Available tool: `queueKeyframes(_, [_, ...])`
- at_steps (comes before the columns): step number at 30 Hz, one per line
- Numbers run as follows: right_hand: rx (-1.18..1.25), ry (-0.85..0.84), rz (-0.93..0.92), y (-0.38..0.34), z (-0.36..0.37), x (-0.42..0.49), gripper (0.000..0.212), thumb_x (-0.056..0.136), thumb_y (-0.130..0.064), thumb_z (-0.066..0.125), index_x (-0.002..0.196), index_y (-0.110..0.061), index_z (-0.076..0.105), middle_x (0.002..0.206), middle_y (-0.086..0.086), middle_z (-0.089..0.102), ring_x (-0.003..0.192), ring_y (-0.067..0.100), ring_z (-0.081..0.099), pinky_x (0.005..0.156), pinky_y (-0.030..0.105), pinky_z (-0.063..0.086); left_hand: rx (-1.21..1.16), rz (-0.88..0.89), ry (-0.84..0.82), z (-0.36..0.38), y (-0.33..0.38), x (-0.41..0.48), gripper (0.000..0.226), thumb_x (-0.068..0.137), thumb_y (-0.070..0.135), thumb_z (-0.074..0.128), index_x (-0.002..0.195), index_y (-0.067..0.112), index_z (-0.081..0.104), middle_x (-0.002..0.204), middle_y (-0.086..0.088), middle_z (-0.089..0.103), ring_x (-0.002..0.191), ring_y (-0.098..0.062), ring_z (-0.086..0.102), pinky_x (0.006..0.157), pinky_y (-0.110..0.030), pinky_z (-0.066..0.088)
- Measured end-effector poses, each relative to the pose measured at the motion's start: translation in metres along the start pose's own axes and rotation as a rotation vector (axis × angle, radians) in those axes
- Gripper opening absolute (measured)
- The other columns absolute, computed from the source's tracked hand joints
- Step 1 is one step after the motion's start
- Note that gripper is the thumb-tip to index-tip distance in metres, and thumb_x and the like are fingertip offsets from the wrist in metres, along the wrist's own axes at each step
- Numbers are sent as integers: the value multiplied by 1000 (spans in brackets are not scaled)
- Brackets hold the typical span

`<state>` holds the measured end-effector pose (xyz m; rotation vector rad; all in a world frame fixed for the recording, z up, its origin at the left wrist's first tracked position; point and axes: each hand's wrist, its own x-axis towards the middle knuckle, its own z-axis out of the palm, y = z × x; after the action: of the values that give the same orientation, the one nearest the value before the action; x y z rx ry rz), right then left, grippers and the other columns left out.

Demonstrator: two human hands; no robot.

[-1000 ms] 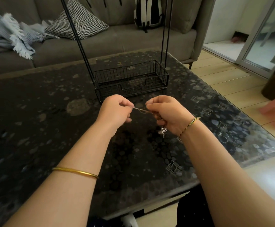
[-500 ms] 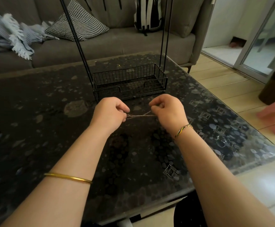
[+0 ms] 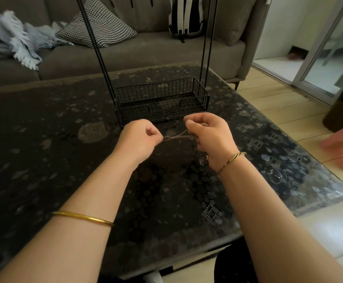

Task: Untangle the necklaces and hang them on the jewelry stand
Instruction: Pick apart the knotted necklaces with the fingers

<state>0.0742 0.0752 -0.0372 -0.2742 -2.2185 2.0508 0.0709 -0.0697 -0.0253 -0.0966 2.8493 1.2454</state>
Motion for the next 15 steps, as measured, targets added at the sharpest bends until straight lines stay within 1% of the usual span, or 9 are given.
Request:
queueKeyframes(2, [-69,-25,3,0,1,0,8,91,-14,60,96,-14,67,63,-6,50,49,2,40,40,9,33,-105,-47,46,-1,-3,2,12,95,15,58,84,19,62,87,1,59,91,-21,61,86,-41,55])
queueKeyframes(4, [-104,-48,7,0,2,-1,5,90,-16,63,92,-15,67,63,-7,50,48,1,40,40,8,32,-163,-90,72,-2,-4,4,13,97,16,55,86,19,60,88,0,57,90,-20,58,90,-46,54])
queueKeyframes(6, [-111,-84,23,0,3,-2,4,88,-17,65,85,-18,66,62,-8,50,46,0,40,39,8,30,-197,-125,83,-2,-3,5,14,98,17,51,87,20,59,94,-1,59,91,-17,57,93,-44,52])
queueKeyframes(8, [-148,-124,46,-1,3,-4,5,87,-18,67,82,-18,66,62,-10,50,48,0,41,38,7,29,-275,-155,84,-1,0,5,19,99,15,47,85,19,59,101,-3,64,98,-18,59,94,-41,50])
queueKeyframes(9, [-171,-138,57,-2,3,-4,3,86,-18,67,83,-18,67,63,-10,51,51,0,41,38,7,28,-322,-169,78,-1,3,5,22,100,14,46,83,19,58,101,-2,66,99,-17,61,93,-38,50])
queueKeyframes(11, [-197,-157,70,-3,3,-4,5,86,-15,66,81,-18,67,63,-11,50,54,0,41,40,8,28,-408,-189,70,0,6,4,22,101,13,43,84,19,57,92,2,68,92,-13,62,89,-34,47])
queueKeyframes(13, [-222,-177,96,-3,4,-3,7,86,-15,65,80,-18,68,62,-10,50,55,2,40,44,12,29,-478,-206,65,0,7,4,19,101,14,43,89,18,57,85,4,68,83,-9,64,87,-33,46])
queueKeyframes(15, [-247,-209,129,-2,5,-4,7,86,-18,65,85,-13,71,63,-6,49,53,5,39,42,13,29,-518,-209,65,0,7,4,17,101,14,44,91,18,57,83,3,67,79,-10,65,89,-35,47])
